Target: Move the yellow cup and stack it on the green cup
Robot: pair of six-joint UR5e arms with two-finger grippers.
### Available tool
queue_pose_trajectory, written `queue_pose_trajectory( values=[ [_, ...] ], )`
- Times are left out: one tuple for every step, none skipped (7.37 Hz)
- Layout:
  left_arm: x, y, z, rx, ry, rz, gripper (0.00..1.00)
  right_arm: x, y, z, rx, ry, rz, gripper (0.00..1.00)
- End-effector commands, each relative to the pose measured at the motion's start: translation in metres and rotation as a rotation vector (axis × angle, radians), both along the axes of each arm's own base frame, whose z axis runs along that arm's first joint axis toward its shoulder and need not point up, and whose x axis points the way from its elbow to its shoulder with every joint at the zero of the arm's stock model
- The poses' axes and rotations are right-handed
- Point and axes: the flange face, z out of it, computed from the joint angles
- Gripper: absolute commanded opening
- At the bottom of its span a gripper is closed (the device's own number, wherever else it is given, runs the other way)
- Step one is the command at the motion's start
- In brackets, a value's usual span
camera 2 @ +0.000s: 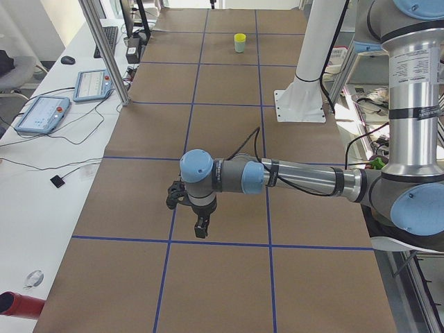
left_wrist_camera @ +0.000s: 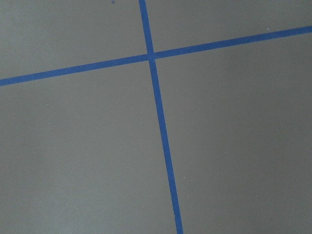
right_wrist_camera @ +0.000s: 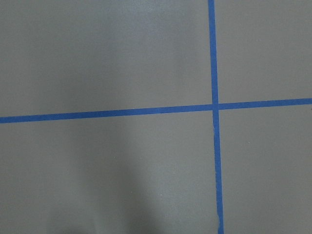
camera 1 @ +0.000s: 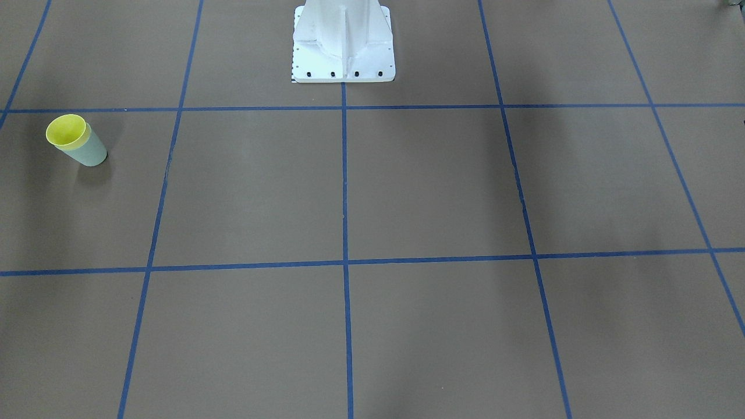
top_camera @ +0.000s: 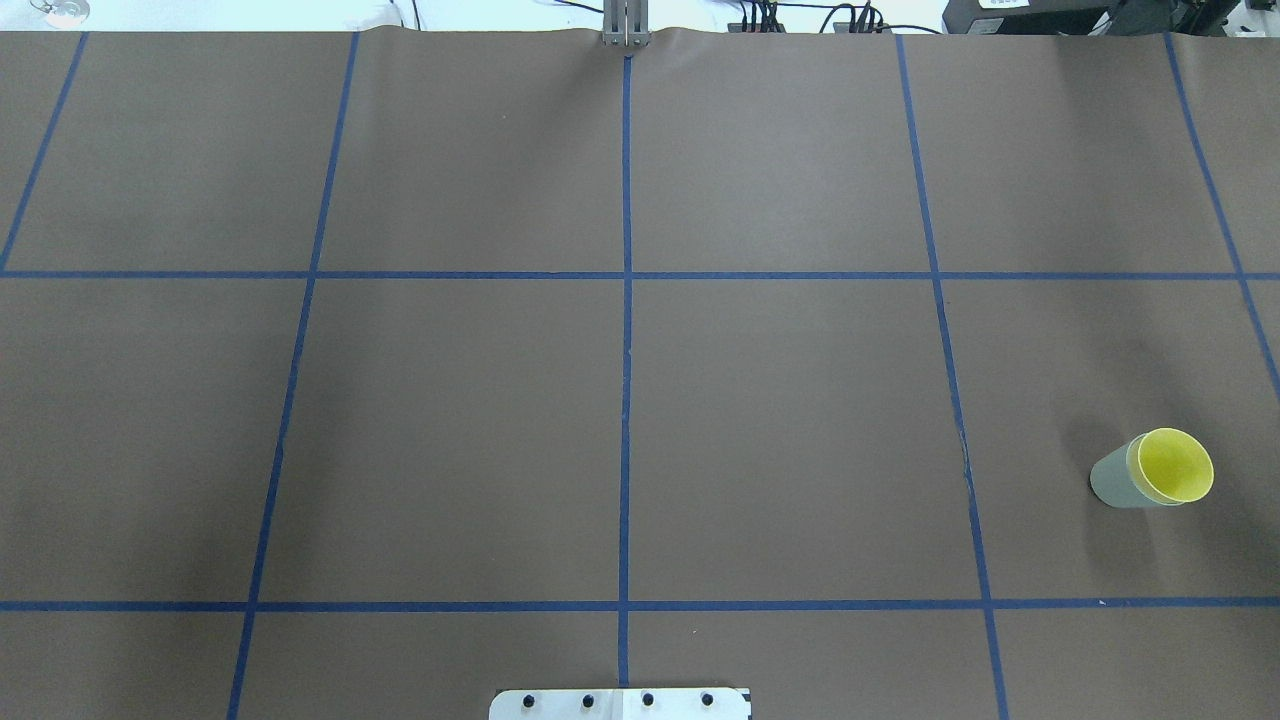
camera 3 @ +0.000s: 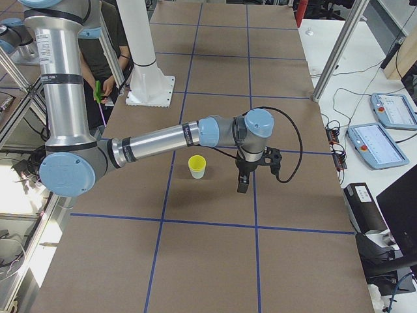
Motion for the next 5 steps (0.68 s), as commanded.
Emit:
queue_pose_trajectory(
  values=[
    [0.001, -0.011, -0.01, -0.006, 0.004, -0.028, 1.0, 0.003, 0.023, 0.022, -0.039, 0.004, 0.0, 1.0],
    [0.002, -0.012, -0.012, -0.002, 0.005, -0.028, 1.0, 0.004, 0.025, 0.02, -0.037, 0.006, 0.0, 1.0],
    [0.002, -0.013, -0.013, 0.001, 0.005, -0.026, 1.0, 0.006, 0.027, 0.023, -0.042, 0.006, 0.003, 1.0],
    [0.002, -0.013, -0.013, 0.001, 0.005, -0.028, 1.0, 0.007, 0.036, 0.03, -0.054, 0.008, -0.002, 1.0],
    [0.002, -0.014, -0.014, 0.004, 0.005, -0.027, 1.0, 0.009, 0.042, 0.038, -0.011, 0.003, -0.064, 1.0]
  ],
)
